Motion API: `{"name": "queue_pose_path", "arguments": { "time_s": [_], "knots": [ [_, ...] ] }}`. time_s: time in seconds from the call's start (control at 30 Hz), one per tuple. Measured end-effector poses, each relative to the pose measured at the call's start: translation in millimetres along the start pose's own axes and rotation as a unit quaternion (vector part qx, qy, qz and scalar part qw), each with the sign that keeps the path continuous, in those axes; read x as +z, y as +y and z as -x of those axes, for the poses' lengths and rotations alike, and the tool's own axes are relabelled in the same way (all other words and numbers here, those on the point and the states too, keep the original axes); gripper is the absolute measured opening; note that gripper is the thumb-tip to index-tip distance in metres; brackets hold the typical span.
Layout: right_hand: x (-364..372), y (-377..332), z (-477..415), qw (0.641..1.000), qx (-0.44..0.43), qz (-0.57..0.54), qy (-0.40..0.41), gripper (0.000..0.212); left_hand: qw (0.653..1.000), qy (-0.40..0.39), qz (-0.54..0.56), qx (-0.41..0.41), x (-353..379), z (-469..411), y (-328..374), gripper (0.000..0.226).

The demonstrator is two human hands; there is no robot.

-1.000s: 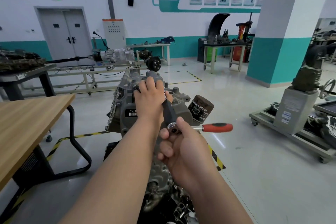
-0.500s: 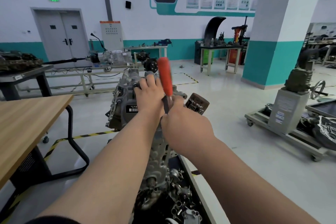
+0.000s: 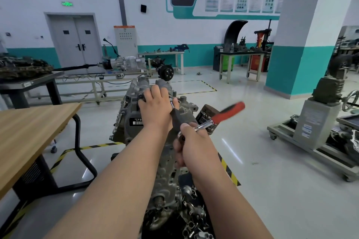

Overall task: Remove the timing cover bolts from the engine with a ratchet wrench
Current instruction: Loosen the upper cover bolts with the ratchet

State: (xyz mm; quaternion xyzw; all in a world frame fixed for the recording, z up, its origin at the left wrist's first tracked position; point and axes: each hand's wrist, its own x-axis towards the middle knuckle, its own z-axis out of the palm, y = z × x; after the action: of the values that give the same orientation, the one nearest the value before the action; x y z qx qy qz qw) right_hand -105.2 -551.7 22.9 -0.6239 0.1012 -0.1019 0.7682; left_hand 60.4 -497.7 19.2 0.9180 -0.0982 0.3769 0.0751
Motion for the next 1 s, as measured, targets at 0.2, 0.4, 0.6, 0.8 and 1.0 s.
{"name": "queue_pose_path", "arguments": {
  "time_s": [0.2, 0.4, 0.6, 0.8, 1.0],
  "knots": [
    [-6.1, 3.9, 8.5, 0.921, 0.142, -0.350, -0.099, 0.036, 1.000, 0.009, 0.006, 0.017, -3.3, 3.9, 2.8, 0.037],
    [-3.5, 4.1, 13.4, 0.836, 0.200, -0.491, -0.141, 0.040, 0.999, -0.013, -0.008, 0.031, -6.9, 4.7, -0.5, 0.042],
    [-1.8, 5.1, 13.7, 0.816, 0.206, -0.521, -0.143, 0.041, 0.999, -0.018, -0.015, 0.036, -8.6, 5.4, -1.2, 0.055],
    [-1.0, 6.0, 11.5, 0.905, 0.156, -0.381, -0.103, 0.034, 1.000, 0.001, 0.004, 0.025, -5.9, 4.9, 2.1, 0.040],
    [-8.4, 3.3, 7.7, 0.981, -0.035, 0.191, 0.016, 0.040, 1.000, -0.012, -0.013, 0.023, -6.0, 3.9, 1.2, 0.042]
  ]
}}
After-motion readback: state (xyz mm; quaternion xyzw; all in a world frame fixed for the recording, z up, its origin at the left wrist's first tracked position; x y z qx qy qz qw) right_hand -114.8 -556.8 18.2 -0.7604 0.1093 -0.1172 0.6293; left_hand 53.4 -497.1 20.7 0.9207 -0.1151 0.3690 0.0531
